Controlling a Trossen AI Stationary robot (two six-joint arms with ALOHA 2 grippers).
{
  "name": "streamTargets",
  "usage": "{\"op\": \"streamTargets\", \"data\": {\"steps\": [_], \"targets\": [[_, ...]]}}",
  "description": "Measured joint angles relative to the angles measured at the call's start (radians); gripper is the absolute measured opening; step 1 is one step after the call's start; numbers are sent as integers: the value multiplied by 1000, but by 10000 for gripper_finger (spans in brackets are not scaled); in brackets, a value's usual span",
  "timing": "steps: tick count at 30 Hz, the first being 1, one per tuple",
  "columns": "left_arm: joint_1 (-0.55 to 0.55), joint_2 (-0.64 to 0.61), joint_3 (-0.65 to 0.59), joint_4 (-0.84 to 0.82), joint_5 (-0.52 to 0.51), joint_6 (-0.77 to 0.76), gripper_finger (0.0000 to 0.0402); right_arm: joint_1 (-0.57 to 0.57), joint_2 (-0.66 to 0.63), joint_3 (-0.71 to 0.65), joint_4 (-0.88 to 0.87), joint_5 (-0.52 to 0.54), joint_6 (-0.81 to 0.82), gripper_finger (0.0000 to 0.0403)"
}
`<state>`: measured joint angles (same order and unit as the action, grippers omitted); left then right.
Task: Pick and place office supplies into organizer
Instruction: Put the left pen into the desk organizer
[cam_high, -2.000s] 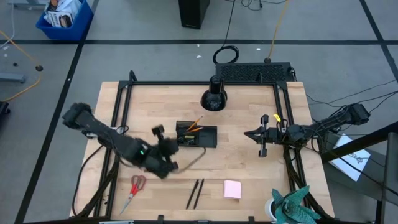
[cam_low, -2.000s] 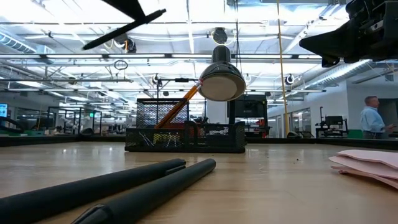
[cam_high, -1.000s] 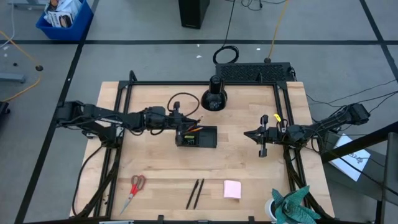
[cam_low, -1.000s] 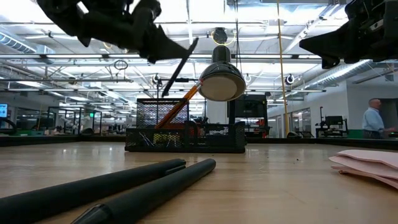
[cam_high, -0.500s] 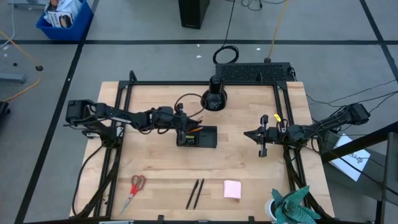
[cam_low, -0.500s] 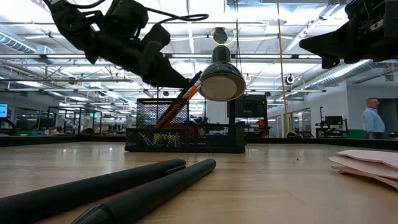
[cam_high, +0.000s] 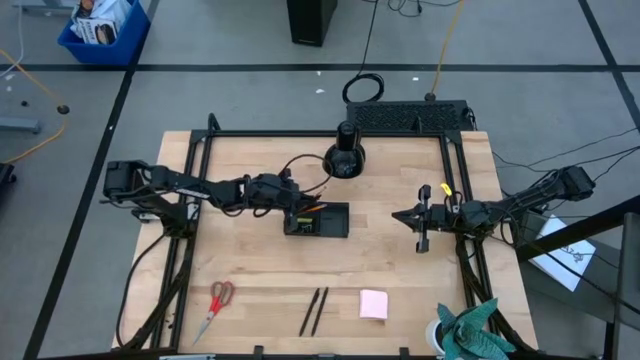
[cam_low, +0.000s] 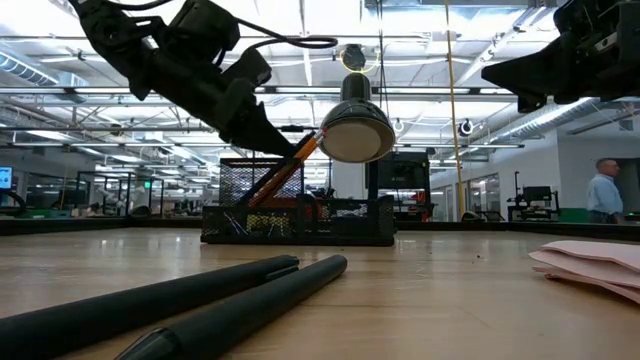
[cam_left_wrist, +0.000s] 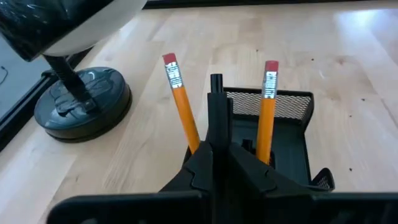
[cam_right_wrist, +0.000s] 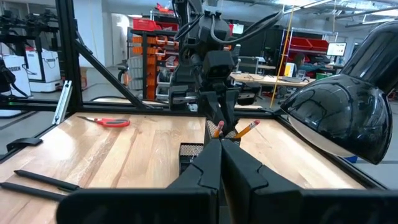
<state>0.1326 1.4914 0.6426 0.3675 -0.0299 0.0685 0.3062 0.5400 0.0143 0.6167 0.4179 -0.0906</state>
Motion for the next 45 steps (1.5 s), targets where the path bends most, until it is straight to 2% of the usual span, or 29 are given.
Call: {"op": "streamTargets", "data": {"steps": [18, 29, 35, 38, 42, 45], "targets": [[8, 0, 0, -8, 4, -98, 38, 0, 0, 0, 2, 0, 1, 4], [7, 0, 0, -14, 5, -103, 94, 0, 0, 0, 3, 0, 2, 4], [6, -2, 0, 1, 5, -90, 103, 0, 0, 0, 3, 0, 2, 4], [4, -47, 0, -9, 5, -77, 102, 0, 0, 0, 3, 0, 1, 4], [-22, -154, 37, -139, -35, -129, 102, 0, 0, 0, 3, 0, -1, 4], [-91, -218, 123, -325, -164, -179, 102, 0, 0, 0, 4, 0, -7, 4]]}}
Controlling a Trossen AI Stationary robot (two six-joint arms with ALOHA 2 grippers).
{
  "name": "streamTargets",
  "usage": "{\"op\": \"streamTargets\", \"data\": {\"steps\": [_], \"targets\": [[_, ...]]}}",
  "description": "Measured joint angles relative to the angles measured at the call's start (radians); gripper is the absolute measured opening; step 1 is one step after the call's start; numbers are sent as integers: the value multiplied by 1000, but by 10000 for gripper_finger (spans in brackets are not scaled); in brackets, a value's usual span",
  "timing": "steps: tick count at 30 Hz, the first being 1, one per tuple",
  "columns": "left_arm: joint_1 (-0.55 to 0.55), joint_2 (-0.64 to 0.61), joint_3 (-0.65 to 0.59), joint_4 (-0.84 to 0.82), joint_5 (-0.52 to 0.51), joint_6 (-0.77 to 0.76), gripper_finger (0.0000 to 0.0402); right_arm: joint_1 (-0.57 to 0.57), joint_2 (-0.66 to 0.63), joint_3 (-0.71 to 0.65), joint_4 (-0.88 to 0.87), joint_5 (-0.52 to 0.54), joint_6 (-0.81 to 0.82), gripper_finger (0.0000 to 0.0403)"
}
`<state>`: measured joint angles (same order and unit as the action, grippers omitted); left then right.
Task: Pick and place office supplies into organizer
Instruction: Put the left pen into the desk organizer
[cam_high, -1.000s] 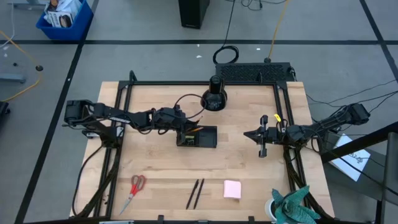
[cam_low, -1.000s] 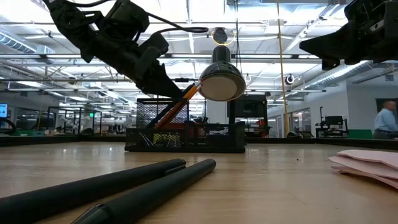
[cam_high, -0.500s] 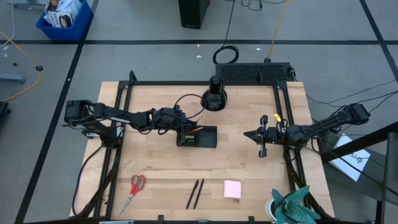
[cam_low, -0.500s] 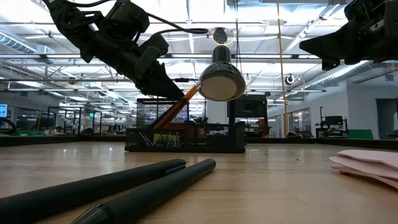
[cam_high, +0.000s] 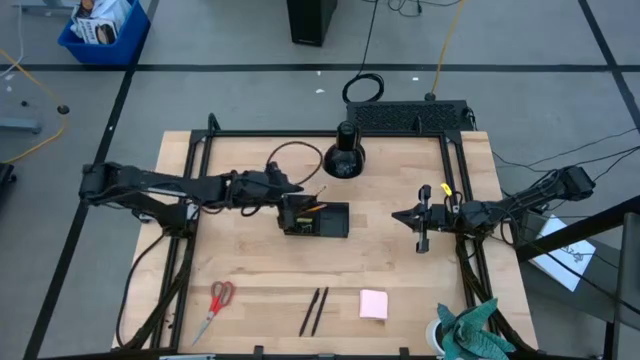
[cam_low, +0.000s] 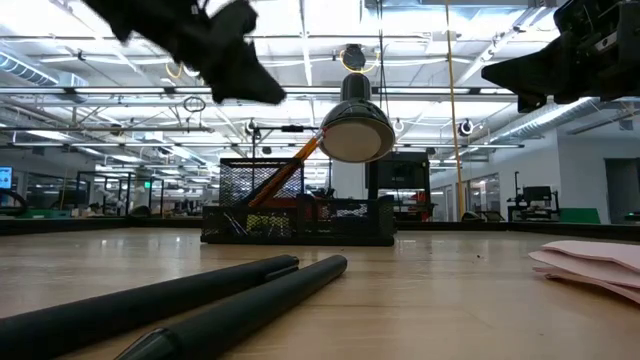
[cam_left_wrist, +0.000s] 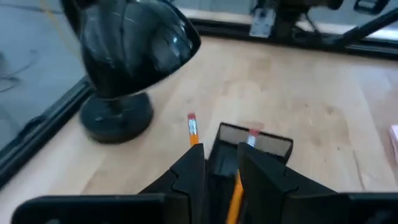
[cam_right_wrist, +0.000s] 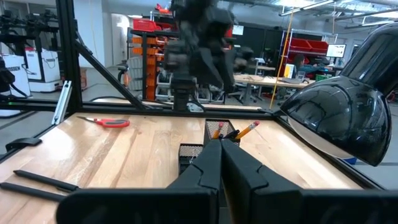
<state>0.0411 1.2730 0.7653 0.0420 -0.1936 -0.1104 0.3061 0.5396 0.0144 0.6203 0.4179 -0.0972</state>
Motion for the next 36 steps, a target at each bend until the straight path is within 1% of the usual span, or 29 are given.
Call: {"op": "streamTargets", "data": {"steps": [2, 4, 7, 9, 13, 16, 19, 22, 25, 28, 30, 31, 36], "targets": [[-72, -8, 58, -118, -76, -27, 102, 0, 0, 0, 0, 0, -1, 4], [-155, -2, 104, -189, -119, -68, 101, 0, 0, 0, 0, 0, -1, 4], [-285, 34, 152, -209, -199, -167, 101, 0, 1, 0, -3, 0, 0, 4], [-370, 66, 162, -239, -250, -272, 102, 0, 0, 0, -4, 0, 8, 4], [-516, 212, 182, -186, -282, -505, 101, 0, 2, 0, -24, 2, 7, 4], [-588, 384, 227, -164, -258, -632, 101, 0, 5, 0, -36, 2, 15, 4], [-630, 519, 326, -180, -201, -703, 102, 0, 8, 0, -34, 1, 33, 4], [-652, 625, 445, -243, -135, -715, 102, 0, 15, 0, -35, 1, 33, 4], [-657, 718, 576, -390, -95, -712, 102, 0, 20, 0, -34, 2, 33, 4], [-658, 788, 693, -560, -95, -713, 102, 0, 21, 0, -35, 2, 31, 4], [-657, 817, 731, -649, -95, -715, 102, 0, 21, 0, -35, 3, 24, 4], [-655, 826, 742, -668, -95, -717, 102, 0, 21, 0, -35, 3, 23, 4], [-645, 828, 750, -691, -92, -775, 102, 0, 24, 0, -35, 4, 9, 4]]}}
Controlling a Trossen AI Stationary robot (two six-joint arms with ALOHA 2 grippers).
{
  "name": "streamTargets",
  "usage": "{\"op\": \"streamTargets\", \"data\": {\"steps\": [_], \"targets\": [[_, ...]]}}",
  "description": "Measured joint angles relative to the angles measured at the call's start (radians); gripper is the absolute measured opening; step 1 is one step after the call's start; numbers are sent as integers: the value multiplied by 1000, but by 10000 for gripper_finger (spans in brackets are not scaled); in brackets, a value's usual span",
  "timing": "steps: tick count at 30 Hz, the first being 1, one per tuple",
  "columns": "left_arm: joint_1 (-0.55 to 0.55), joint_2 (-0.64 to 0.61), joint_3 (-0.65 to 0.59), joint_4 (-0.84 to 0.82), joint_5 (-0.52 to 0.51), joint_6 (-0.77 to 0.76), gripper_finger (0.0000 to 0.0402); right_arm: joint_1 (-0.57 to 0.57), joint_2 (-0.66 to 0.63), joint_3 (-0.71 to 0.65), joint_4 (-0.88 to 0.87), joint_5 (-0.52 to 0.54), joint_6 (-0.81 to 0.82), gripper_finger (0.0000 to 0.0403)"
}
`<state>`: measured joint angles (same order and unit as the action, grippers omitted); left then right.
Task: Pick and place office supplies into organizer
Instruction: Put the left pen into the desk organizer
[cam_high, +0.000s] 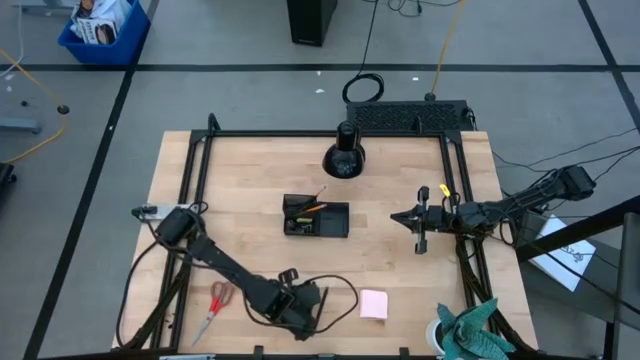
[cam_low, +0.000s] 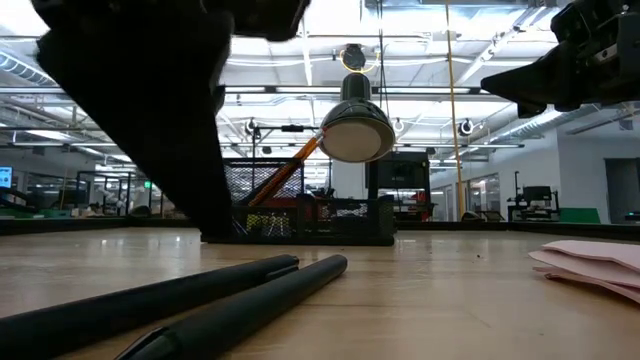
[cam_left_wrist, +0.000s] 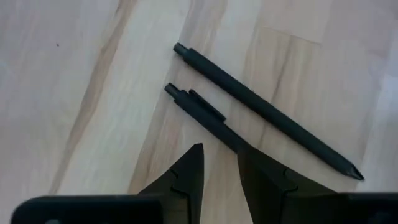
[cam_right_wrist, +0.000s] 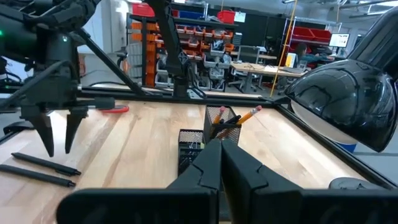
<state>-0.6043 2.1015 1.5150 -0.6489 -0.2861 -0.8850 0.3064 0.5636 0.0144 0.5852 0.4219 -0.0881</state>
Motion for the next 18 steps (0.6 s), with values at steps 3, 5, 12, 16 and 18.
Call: {"op": "streamTargets", "data": {"steps": [3, 5, 12, 16, 18], "targets": [[4, 0, 0, 7, 9, -29, 102, 0, 1, 0, 1, 1, -2, 4], [4, 0, 0, 20, 23, -42, 102, 0, 2, 0, 0, 1, -2, 4], [6, 17, 0, 30, 60, -81, 102, 0, 2, 0, 1, 0, 5, 4], [10, 44, 0, 40, 84, -73, 102, 0, 2, 0, 1, 0, 5, 4], [13, 54, 1, 53, 88, -64, 102, 0, 2, 0, 1, 1, 5, 4]]}}
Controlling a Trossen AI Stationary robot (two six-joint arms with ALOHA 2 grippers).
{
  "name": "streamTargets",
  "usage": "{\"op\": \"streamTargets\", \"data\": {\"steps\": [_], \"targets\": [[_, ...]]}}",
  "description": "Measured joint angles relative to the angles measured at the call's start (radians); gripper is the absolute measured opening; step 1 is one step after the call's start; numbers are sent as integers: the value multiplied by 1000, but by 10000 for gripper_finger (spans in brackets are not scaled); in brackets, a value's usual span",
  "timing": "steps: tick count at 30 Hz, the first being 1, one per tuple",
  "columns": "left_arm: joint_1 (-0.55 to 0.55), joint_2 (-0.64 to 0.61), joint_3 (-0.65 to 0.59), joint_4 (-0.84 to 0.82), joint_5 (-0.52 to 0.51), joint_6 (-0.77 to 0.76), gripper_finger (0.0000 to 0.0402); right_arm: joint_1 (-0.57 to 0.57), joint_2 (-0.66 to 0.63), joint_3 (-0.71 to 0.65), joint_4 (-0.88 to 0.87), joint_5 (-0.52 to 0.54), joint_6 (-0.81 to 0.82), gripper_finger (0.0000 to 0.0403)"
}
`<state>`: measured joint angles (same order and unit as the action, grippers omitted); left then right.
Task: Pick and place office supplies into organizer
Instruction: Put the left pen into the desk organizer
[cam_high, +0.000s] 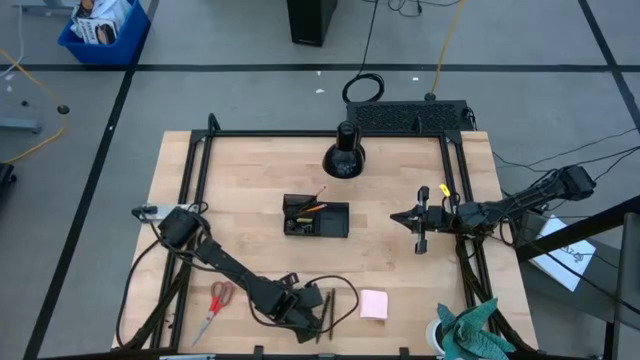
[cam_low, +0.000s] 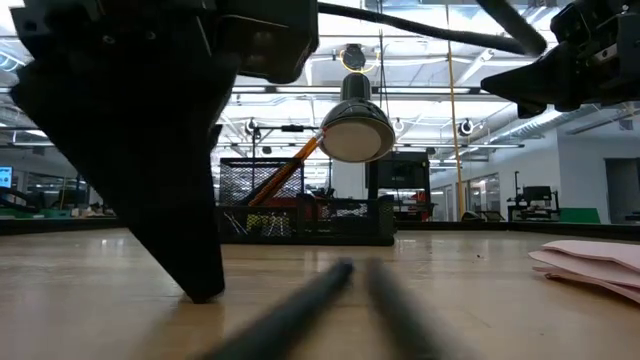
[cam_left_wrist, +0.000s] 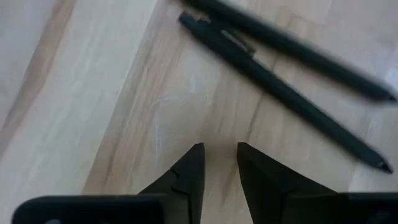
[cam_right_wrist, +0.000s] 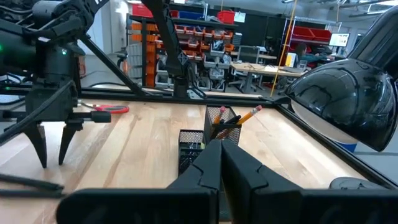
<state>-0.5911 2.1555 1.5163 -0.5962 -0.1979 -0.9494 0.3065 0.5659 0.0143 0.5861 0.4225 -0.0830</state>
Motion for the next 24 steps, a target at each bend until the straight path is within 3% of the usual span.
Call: {"op": "streamTargets", "data": {"steps": [18, 24], "targets": [[10, -6, -2, -17, -35, 79, 102, 0, 0, 0, 7, 0, -7, 4], [-7, -37, -3, -210, -41, 26, 102, 0, 0, 0, 7, 0, -8, 4]]}}
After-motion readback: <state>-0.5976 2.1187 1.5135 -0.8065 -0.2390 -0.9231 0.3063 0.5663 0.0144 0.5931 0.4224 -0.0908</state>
